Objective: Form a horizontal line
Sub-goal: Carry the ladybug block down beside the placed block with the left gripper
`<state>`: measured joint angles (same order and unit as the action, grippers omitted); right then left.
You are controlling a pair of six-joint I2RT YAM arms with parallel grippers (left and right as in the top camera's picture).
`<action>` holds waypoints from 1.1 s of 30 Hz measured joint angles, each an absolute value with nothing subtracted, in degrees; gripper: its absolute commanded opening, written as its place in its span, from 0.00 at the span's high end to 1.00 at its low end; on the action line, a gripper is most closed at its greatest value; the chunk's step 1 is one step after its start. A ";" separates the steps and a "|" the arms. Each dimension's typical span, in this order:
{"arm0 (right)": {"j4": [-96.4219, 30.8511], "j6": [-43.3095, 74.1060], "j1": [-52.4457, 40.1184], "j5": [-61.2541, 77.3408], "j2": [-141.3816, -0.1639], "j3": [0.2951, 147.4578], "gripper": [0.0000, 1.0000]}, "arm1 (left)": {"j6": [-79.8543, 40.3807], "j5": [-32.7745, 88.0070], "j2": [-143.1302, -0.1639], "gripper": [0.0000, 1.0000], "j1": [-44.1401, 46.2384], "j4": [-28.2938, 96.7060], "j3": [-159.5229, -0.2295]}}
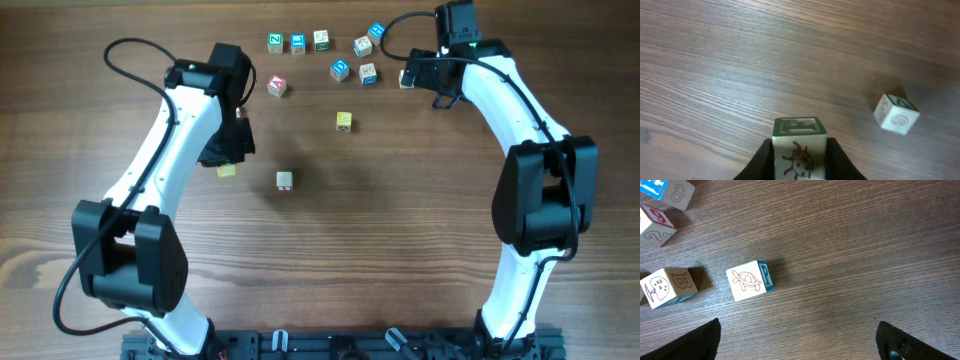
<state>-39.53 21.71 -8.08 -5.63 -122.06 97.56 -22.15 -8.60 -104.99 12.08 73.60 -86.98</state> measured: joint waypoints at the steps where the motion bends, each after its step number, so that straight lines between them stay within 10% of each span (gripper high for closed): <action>1: -39.55 21.71 -8.08 -5.63 -122.06 97.56 0.00 | -22.55 -8.75 -104.92 0.87 11.90 73.01 -86.30; 23: -39.55 21.69 -8.08 -5.63 -122.06 97.56 0.00 | -12.69 -0.19 -103.96 0.83 11.62 44.84 -66.08; 28: -39.55 21.69 -8.08 -5.63 -122.06 97.56 0.00 | -12.67 -0.05 -103.53 0.54 11.62 41.91 -63.88; 33: -39.55 21.69 -8.08 -5.63 -122.06 97.56 0.00 | -12.08 -0.01 -103.53 0.54 11.62 41.67 -63.26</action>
<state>-39.55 21.69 -8.08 -5.63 -122.06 97.56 -12.08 -0.01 -103.53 11.62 41.67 -63.26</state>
